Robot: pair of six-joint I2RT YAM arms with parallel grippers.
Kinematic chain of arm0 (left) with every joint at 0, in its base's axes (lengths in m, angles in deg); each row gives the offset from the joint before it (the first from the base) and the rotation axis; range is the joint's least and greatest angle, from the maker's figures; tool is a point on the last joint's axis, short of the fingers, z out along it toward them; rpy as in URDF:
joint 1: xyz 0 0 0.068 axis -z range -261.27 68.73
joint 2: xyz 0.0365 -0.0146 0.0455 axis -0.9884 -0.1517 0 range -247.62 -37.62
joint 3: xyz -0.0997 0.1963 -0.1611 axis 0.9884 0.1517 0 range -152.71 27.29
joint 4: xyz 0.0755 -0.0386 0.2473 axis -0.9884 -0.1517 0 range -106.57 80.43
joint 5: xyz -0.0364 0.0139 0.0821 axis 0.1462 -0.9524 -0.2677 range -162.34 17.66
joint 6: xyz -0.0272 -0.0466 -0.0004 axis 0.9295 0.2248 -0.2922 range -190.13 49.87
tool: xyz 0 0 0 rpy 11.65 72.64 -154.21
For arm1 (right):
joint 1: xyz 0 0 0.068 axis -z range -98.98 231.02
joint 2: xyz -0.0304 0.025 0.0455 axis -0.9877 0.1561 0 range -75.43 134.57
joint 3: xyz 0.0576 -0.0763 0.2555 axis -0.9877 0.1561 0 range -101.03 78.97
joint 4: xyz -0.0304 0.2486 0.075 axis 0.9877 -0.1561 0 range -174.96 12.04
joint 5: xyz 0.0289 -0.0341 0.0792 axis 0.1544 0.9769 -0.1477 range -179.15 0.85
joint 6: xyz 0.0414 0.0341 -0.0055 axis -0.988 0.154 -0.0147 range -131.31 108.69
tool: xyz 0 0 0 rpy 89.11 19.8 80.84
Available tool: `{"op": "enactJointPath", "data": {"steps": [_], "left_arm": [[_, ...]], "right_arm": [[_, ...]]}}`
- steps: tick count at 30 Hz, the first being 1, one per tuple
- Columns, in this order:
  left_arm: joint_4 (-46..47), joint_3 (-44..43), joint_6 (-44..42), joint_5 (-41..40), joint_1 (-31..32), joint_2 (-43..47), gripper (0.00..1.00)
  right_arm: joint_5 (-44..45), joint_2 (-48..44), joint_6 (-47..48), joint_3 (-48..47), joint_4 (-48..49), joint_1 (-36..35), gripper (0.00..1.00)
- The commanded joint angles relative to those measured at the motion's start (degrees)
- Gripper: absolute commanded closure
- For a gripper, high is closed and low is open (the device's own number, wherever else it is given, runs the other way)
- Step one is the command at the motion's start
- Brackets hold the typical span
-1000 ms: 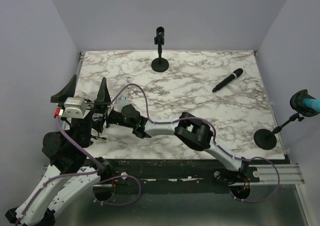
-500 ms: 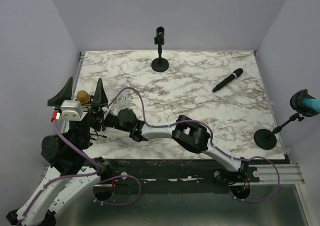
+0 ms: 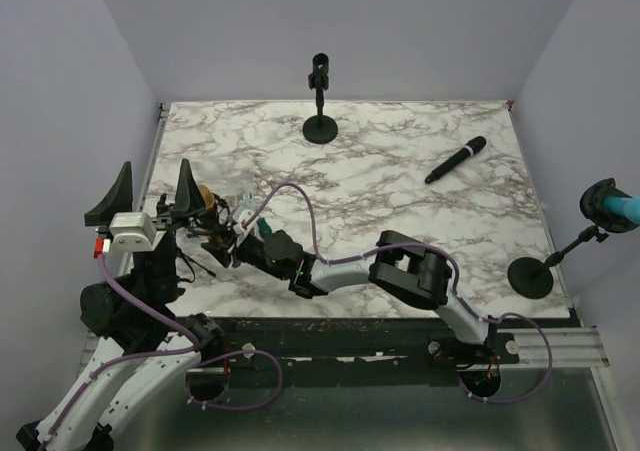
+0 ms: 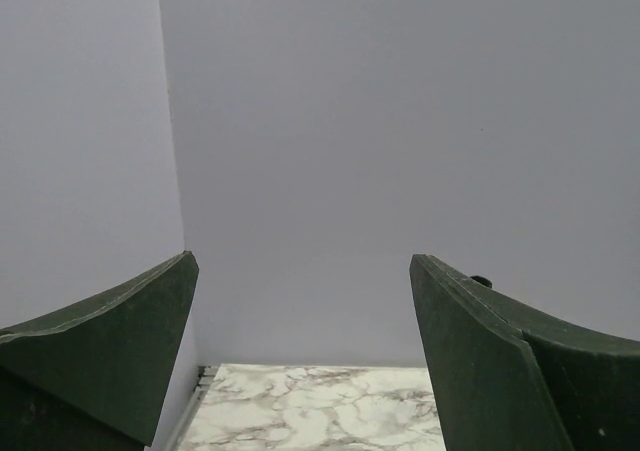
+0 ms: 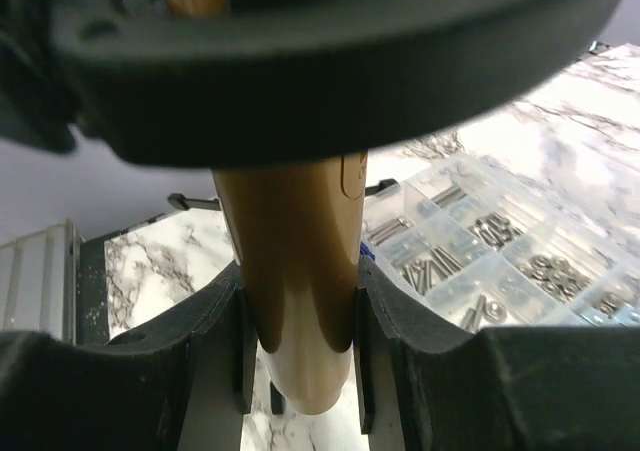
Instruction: Remove the microphone from the stand
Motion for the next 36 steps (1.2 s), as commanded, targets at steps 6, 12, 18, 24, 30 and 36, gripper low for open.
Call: {"op": "enactJointPath", "data": {"steps": [6,12,18,24,30,36], "left_arm": [[3.1,0.94,-0.84,-1.84,-0.42,0.57,0.11],[2.75,0.94,-0.19,-1.51,-0.45,-0.01,0.11],[2.39,0.94,0.47,-1.2,-0.43,-0.69,0.11],[1.61,0.72,1.62,-0.43,-0.46,-1.42,0.11],[0.73,0.45,2.65,0.31,-0.42,-2.31,0.11],[-0.63,-0.09,3.95,1.24,-0.35,-3.26,0.11]], "right_arm": [[2.59,-14.21,-0.4,13.91,4.09,-0.87,0.99],[0.78,-19.95,-2.32,18.7,4.25,-0.86,0.99],[5.46,-25.41,-0.75,26.0,4.96,-0.78,0.99],[14.89,-32.77,2.92,35.14,5.46,-0.72,0.99],[23.13,-40.28,8.62,42.41,5.22,-0.33,0.99],[28.49,-45.91,9.19,46.32,2.34,1.83,0.99]]}}
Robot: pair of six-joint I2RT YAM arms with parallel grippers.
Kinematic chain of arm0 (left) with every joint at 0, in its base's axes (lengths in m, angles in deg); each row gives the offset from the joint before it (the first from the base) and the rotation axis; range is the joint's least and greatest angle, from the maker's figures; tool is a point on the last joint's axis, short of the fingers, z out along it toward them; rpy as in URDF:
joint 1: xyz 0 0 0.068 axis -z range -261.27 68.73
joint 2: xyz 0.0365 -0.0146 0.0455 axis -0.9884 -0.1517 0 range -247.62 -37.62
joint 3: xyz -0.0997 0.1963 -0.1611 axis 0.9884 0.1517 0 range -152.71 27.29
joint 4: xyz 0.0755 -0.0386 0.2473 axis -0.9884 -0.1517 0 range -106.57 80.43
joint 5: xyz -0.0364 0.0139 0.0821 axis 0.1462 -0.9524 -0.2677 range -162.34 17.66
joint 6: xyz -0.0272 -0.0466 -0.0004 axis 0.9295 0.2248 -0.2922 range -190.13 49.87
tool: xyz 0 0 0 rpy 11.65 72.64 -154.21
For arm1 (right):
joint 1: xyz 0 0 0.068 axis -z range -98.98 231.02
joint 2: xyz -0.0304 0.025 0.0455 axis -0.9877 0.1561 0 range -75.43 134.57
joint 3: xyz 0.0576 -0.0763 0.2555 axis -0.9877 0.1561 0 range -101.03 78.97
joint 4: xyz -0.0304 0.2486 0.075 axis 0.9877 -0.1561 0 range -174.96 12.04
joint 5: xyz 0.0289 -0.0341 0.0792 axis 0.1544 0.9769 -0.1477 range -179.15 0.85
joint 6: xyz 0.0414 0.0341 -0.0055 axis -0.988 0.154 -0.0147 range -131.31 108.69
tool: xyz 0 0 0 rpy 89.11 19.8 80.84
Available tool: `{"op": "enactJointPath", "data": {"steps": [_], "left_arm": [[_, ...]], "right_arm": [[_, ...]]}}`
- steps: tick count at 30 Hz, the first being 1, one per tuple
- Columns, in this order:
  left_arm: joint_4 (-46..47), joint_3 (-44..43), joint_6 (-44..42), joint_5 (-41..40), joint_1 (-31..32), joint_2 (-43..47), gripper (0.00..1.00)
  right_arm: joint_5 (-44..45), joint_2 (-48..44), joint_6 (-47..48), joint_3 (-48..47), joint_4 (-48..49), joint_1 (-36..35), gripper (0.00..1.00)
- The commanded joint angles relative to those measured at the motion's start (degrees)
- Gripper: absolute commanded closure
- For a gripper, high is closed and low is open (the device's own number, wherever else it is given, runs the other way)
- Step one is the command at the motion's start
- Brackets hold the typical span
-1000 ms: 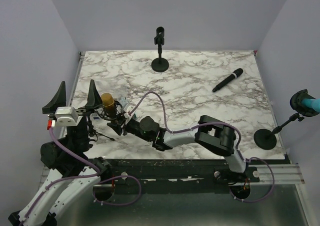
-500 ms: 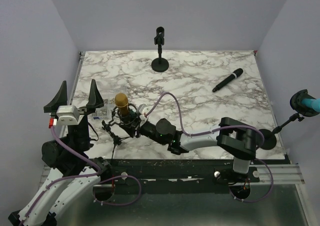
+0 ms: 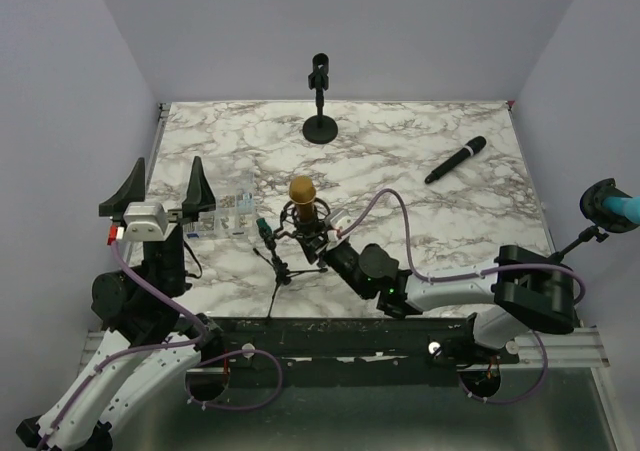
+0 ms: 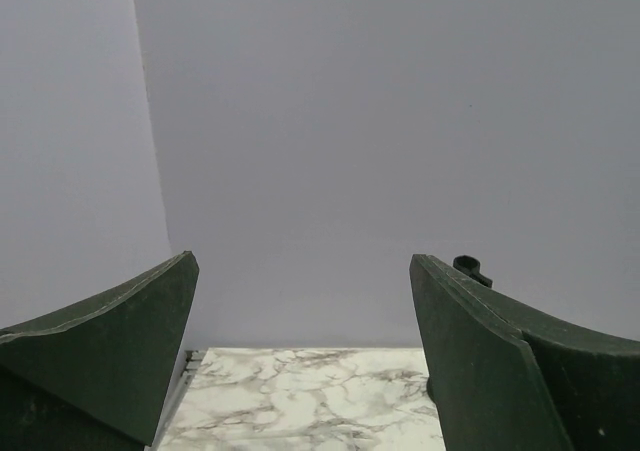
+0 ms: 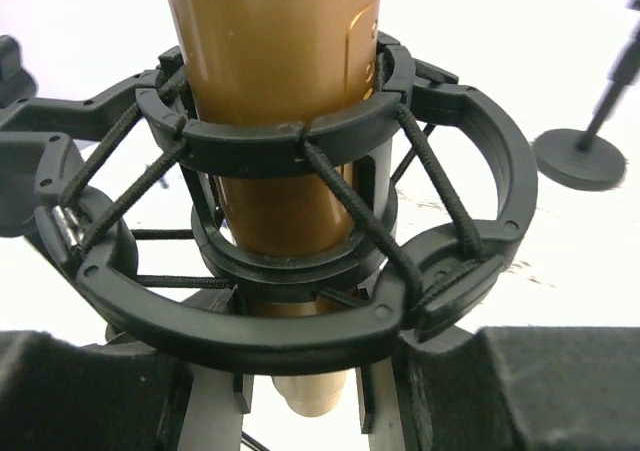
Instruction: Remove the microphone from the stand
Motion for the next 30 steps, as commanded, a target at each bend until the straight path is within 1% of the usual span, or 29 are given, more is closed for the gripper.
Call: {"op": "enactJointPath", "data": {"steps": [1,8,16,19,20,23,24,26,29,30], "left_arm": [[-1.44,-0.88,1.71,1.7,-0.26,-1.15,0.11],[-2.32,-1.28,2.54,2.37,-0.27,-2.25,0.11],[-2.85,-1.41,3.23,2.75,-0.26,-2.58,0.11],[-2.94,-1.54,3.52,2.99,-0.22,-2.57,0.11],[-3.03,-1.5,3.56,3.04,-0.25,-2.65,0.11],[-3.18,-1.59,3.78,3.12,-0.18,-2.7,0.11],[-3.21,-1.55,3.79,3.21,-0.12,-2.69,0.11],[-3.29,-1.58,3.87,3.37,0.0,-2.85,0.11],[-3.29,-1.58,3.87,3.46,0.25,-3.25,0.11],[-3.38,-1.59,3.87,3.56,0.27,-3.41,0.11]], "right_arm": [[7.88,-4.84,2.06,1.96,0.25,1.85,0.99],[12.93,-6.88,3.55,3.42,-1.63,5.38,0.99],[14.27,-10.98,3.82,5.87,-2.79,8.45,0.99],[12.05,-11.91,3.19,6.35,-3.91,8.4,0.99],[10.99,-12.0,2.2,6.33,-5.16,8.4,0.97],[8.07,-12.33,0.11,6.33,-7.81,8.46,0.78],[7.61,-12.37,-0.92,6.47,-8.57,8.38,0.74],[6.64,-12.64,-2.72,6.71,-10.19,8.47,0.61],[5.28,-14.0,-6.36,7.35,-13.48,8.39,0.37],[5.01,-14.95,-7.04,7.73,-14.62,8.39,0.31]]}}
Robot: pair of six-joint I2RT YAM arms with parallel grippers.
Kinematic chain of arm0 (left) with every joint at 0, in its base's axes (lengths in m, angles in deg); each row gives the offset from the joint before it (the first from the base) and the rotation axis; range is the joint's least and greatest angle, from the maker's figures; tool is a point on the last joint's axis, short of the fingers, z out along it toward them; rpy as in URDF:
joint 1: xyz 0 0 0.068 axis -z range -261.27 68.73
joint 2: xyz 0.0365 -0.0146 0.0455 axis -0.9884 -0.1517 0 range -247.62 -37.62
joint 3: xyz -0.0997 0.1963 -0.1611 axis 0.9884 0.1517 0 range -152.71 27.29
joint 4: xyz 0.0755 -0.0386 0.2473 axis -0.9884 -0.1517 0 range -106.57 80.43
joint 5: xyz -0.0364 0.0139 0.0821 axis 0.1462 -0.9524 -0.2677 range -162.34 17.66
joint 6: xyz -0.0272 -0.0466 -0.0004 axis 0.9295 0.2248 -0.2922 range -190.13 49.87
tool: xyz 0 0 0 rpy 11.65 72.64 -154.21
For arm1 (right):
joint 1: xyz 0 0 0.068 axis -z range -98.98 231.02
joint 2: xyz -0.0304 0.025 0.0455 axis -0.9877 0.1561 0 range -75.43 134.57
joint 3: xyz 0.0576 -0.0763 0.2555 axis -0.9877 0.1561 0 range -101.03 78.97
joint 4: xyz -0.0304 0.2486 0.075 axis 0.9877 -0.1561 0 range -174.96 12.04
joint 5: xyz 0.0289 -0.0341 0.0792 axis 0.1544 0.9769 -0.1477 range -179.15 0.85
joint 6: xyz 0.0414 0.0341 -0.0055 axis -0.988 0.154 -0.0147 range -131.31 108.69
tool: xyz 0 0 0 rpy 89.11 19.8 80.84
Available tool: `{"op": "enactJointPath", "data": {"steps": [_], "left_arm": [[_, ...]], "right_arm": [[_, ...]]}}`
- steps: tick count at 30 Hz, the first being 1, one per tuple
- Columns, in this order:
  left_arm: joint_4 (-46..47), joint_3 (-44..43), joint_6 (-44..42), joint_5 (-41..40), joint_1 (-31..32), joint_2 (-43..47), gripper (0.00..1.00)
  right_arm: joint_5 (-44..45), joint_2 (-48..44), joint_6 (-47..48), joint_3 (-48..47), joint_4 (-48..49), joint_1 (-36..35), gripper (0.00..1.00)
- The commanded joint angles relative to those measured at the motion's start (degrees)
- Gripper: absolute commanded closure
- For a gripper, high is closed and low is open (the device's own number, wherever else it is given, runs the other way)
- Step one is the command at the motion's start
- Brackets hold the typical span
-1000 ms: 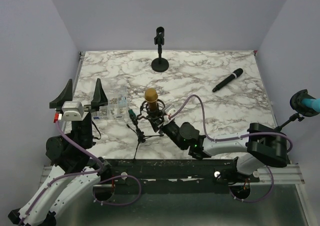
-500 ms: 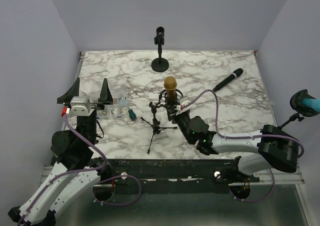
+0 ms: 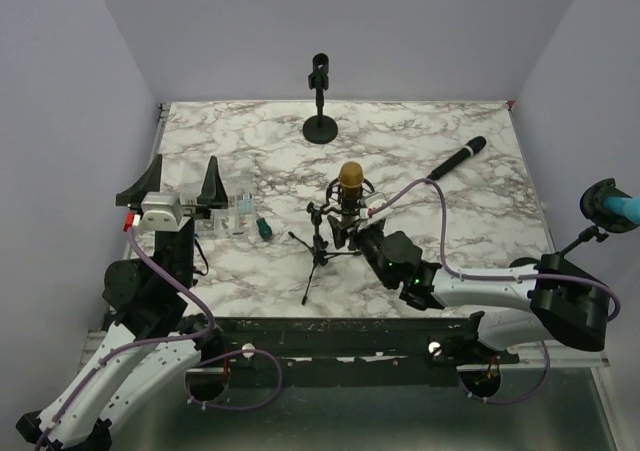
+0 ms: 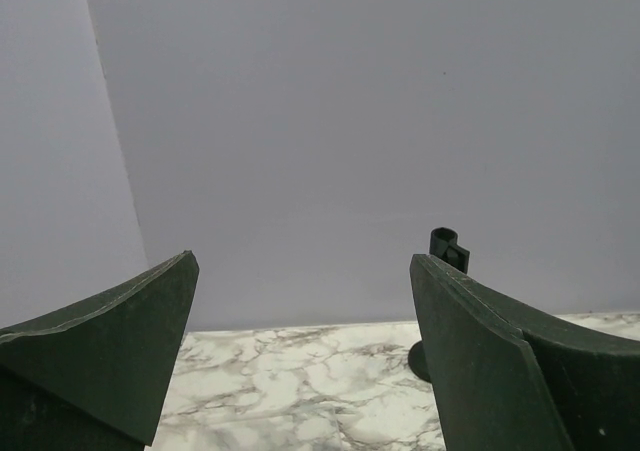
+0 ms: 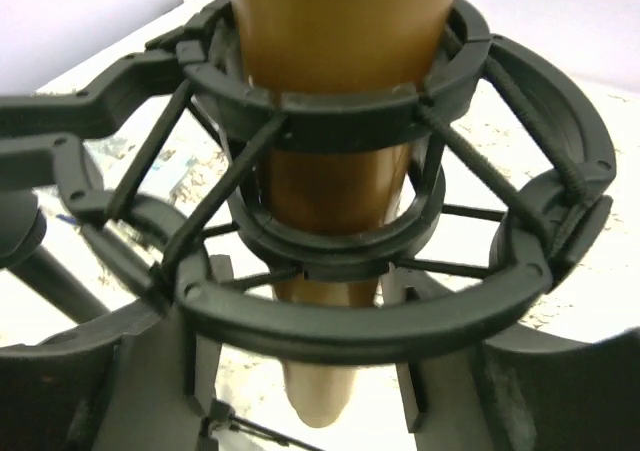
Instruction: Remove the microphone from the stand
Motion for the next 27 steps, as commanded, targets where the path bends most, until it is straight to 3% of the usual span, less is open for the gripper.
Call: {"op": "enactJointPath", "data": {"steps": [1,6,11,17,22,27], "left_arm": [[-0.63,-1.66,0.77,1.58,0.36,-1.02,0.11],[-0.04,-1.29,0.2,1.18,0.77,-2.06,0.11],[-0.97,-1.74,1.21,2.31,1.21,-2.15,0.11],[-0.19,-1.21,0.67,1.73,1.46,-2.96,0.11],[-1.91,-1.93,1.68,3.45,1.83,-2.93,0.12],[-2.21,-2.08,1.65,3.01,2.09,-4.21,0.11]], "right_arm": [[-2.96,-4.44,-6.07,1.92,-5.74,-0.16,0.27],[-1.48,-12.28,-10.43,4.7,-14.55,-0.14,0.13],[0.92,-23.56,-11.85,6.71,-23.16,-0.21,0.11],[3.4,-33.56,-11.03,2.22,-30.34,-0.14,0.11],[3.16,-32.57,-8.49,-5.55,-32.6,-0.2,0.11],[0.82,-24.31,-7.89,-17.47,-38.21,-0.14,0.1]]}}
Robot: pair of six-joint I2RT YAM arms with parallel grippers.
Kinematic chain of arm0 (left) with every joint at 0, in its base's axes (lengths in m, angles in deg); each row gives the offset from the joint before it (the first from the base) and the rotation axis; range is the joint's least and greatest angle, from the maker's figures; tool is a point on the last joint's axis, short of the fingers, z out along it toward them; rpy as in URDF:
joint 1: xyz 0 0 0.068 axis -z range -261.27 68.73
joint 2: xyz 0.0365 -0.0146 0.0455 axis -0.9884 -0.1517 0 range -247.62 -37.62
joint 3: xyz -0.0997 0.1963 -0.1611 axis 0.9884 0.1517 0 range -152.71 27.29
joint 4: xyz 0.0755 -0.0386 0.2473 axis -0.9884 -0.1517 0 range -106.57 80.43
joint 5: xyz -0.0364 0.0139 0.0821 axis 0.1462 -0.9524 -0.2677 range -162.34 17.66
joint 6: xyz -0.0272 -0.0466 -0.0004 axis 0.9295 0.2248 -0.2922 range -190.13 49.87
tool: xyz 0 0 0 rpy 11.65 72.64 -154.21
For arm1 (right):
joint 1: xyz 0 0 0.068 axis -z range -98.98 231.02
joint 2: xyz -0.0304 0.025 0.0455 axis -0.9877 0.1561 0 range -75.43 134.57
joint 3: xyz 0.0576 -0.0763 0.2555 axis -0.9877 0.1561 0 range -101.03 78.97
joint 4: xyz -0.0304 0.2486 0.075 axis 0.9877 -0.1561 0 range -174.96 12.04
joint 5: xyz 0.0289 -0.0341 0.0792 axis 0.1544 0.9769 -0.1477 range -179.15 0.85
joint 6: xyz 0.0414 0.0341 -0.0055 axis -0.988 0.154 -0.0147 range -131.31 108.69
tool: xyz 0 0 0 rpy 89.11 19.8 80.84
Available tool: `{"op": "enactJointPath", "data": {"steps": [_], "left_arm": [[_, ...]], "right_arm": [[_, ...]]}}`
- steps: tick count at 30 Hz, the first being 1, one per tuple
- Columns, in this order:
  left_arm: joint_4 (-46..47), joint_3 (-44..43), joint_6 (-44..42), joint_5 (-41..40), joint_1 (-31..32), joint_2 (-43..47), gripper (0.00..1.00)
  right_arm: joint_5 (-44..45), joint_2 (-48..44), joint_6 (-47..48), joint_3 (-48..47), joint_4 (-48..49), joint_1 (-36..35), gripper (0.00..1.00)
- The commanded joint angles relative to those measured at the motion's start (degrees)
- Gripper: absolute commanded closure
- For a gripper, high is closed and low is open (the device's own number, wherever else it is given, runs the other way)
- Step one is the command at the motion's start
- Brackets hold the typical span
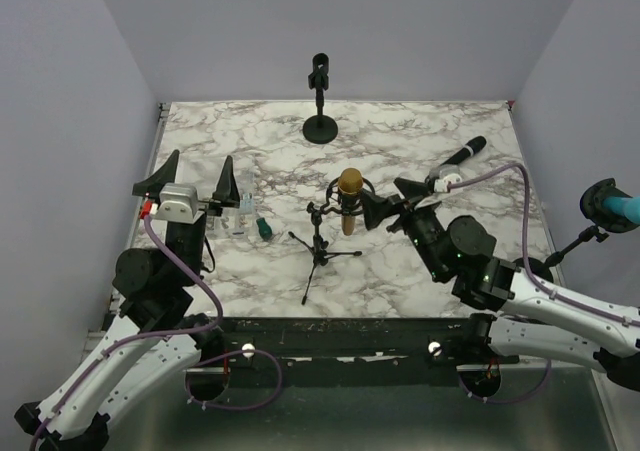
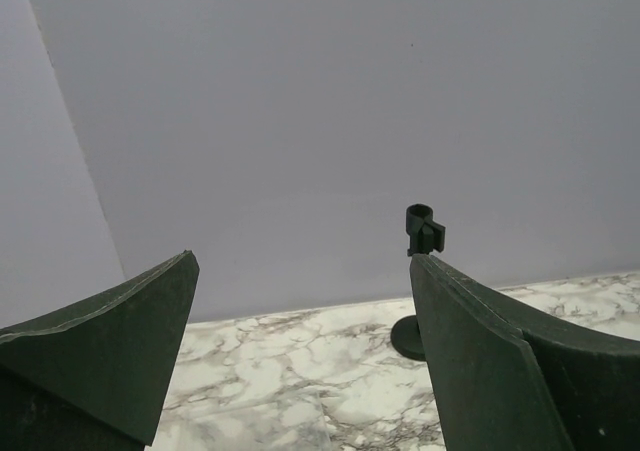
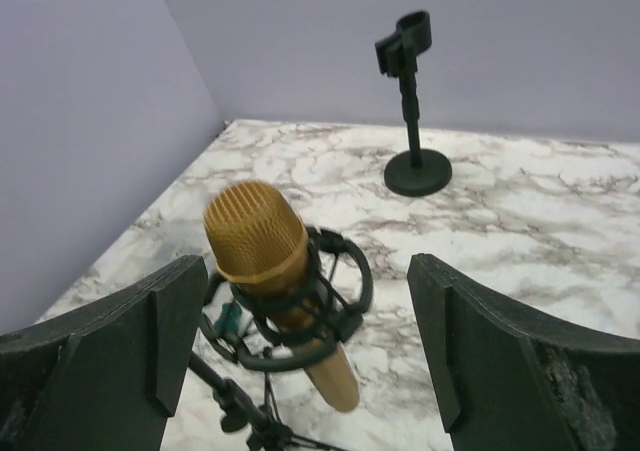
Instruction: Remove the microphone from the stand
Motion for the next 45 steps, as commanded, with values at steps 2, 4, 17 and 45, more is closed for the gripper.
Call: {"op": "enactJointPath", "data": {"steps": [2,4,17,45], "left_arm": [[0.84,-0.56,0.01,1.25,0.71,-1.67,0.11],[-0.44,-1.48,0.17,0.96,1.44,-2.4,0.11],[-0.63,-1.67,-1.97,1.17,4.67,-3.53,0.11],[-0.95,-1.58,-2.31,2.55,6.35,-4.14,0.1]], "right_arm": [[-1.35,8.77,-0.12,-12.92,-9.73,-0.14,0.1],[-2.63,11.32,-1.59,-15.79,-11.37,-0.13,0.1],[1.9,20.83,-0.51,-17.96,-11.18,-0.18,0.29],[6.77,22.18,2.67,-15.24,-7.41,-0.11,0.32]]}}
